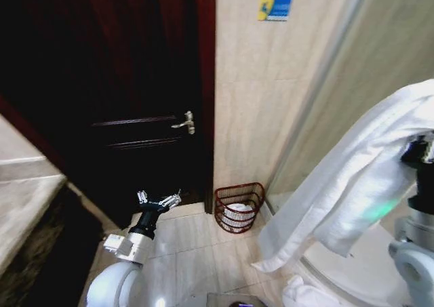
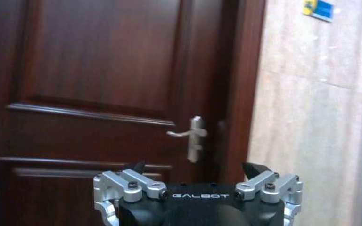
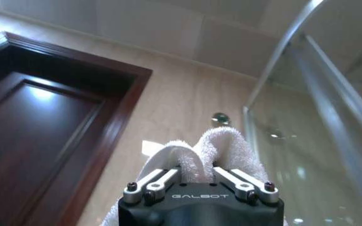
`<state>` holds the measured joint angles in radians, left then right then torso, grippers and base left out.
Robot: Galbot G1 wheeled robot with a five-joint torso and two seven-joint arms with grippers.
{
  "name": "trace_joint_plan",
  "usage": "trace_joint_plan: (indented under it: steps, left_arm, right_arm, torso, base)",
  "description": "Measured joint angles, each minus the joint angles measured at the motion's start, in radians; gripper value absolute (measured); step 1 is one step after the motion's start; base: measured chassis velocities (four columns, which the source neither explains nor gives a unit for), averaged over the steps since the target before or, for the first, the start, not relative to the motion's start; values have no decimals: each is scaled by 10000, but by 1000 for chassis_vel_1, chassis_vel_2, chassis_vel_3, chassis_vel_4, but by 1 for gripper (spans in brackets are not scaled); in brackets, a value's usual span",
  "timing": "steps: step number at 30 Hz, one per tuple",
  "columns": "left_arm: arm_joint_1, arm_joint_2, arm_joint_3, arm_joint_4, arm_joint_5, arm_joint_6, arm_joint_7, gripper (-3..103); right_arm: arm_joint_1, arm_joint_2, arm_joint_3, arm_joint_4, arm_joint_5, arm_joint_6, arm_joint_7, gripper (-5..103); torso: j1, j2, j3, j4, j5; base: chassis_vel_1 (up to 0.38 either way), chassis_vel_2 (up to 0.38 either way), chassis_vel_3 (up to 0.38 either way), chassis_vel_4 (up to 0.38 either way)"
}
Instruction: Discard the used towel into the hamper.
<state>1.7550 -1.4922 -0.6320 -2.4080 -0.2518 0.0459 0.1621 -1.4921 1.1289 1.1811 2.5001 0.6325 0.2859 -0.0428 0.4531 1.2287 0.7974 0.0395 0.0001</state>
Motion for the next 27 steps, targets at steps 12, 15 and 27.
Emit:
trace_joint_plan:
  steps: [12,15,27]
  left_arm:
    - [0,0,0,0,0,0,0,100]
    - [0,1,0,0,0,0,0,100]
    - [0,1,2,0,0,0,0,100]
  right_arm:
    - [321,-396,411,0,152,-150,-9,7]
    - [385,-528,488,0,152,-199,-10,7]
    - [1877,-1979,-241,-631,1448,-759,270,7]
  torso:
    - [0,0,0,1,-2]
    - [0,0,0,-4,0]
    - [0,0,0,-1,2]
  base:
    - [115,106,94,101]
    - [0,0,0,0]
    - [0,0,0,0]
